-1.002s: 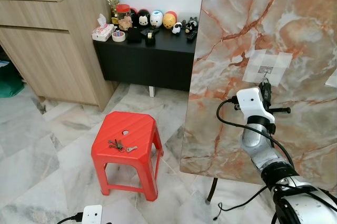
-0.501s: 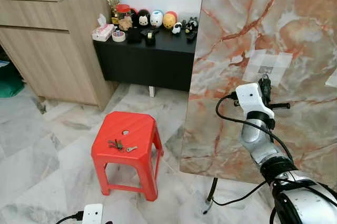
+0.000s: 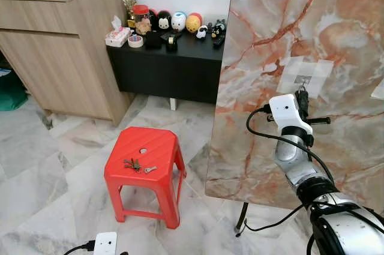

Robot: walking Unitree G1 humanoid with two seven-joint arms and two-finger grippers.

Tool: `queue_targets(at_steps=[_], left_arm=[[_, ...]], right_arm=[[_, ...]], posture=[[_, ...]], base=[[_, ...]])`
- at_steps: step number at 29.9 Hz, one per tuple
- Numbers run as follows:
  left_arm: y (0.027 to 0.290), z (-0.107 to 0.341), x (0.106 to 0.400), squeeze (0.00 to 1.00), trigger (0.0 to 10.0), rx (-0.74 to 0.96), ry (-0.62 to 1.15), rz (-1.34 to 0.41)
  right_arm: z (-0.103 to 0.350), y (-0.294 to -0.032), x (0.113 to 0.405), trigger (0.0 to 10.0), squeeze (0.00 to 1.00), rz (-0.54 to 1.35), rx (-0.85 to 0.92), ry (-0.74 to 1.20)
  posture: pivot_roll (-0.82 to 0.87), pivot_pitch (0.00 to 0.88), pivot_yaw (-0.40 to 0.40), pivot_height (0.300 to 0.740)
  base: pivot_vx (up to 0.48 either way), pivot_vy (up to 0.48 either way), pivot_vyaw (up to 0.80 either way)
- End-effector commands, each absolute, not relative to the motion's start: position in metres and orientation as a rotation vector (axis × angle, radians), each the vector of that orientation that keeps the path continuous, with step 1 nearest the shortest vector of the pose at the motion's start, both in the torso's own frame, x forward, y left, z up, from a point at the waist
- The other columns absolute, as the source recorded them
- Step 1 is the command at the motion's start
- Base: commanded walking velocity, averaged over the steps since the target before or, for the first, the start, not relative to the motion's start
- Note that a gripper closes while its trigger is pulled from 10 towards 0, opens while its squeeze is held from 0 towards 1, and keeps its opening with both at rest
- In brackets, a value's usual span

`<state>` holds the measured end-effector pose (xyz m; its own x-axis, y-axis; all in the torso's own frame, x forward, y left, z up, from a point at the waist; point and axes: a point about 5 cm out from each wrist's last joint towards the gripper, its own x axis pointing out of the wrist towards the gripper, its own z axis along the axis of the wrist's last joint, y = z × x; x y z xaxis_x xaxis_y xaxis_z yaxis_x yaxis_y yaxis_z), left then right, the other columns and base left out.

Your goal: Hang keys on a hook

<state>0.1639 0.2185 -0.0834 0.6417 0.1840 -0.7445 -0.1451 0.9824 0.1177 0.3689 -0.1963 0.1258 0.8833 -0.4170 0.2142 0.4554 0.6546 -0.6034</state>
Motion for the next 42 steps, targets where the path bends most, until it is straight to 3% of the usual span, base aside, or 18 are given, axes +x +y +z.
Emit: queue_targets(at_steps=[1,36,37,38,39,40,41,42], left_arm=[[0.2186,-0.0855,0.1596,0.0,10.0,0.053,0.872,0.192],[0.2221,-0.0855,0.1588,0.0,10.0,0.049,0.884,0.2],[0.2222,-0.0855,0.1588,0.0,10.0,0.049,0.884,0.2],[0.2222,-0.0855,0.1587,0.0,10.0,0.049,0.884,0.2],[0.2223,-0.0855,0.1587,0.0,10.0,0.049,0.884,0.2],[0.2223,-0.0855,0.1586,0.0,10.0,0.049,0.884,0.2],[0.2223,-0.0856,0.1586,0.0,10.0,0.049,0.885,0.2],[0.2224,-0.0856,0.1586,0.0,10.0,0.049,0.885,0.2]], right_arm=[[0.1348,-0.1981,0.3735,10.0,0.0,-0.508,-0.687,-0.068],[0.1312,-0.1932,0.375,10.0,0.0,-0.465,-0.656,-0.033],[0.1309,-0.193,0.375,10.0,0.06,-0.462,-0.653,-0.032],[0.1307,-0.193,0.3749,10.0,0.06,-0.461,-0.651,-0.031],[0.1306,-0.1929,0.3749,10.0,0.26,-0.46,-0.651,-0.03],[0.1306,-0.1928,0.3749,10.0,0.26,-0.46,-0.65,-0.03],[0.1306,-0.1927,0.375,10.0,0.53,-0.459,-0.649,-0.031],[0.1308,-0.1925,0.375,10.0,0.61,-0.457,-0.646,-0.034]], posture=[[0.02,0.0,-0.048,0.74],[0.02,0.0,-0.045,0.74],[0.02,0.0,-0.045,0.74],[0.02,0.0,-0.045,0.74],[0.02,0.0,-0.044,0.74],[0.02,0.0,-0.044,0.74],[0.02,0.0,-0.044,0.74],[0.02,0.0,-0.044,0.74]], base=[[0.0,0.0,0.0],[0.0,0.0,0.0],[0.0,0.0,0.0],[0.0,0.0,0.0],[0.0,0.0,0.0],[0.0,0.0,0.0],[0.0,0.0,0.0],[0.0,0.0,0.0]])
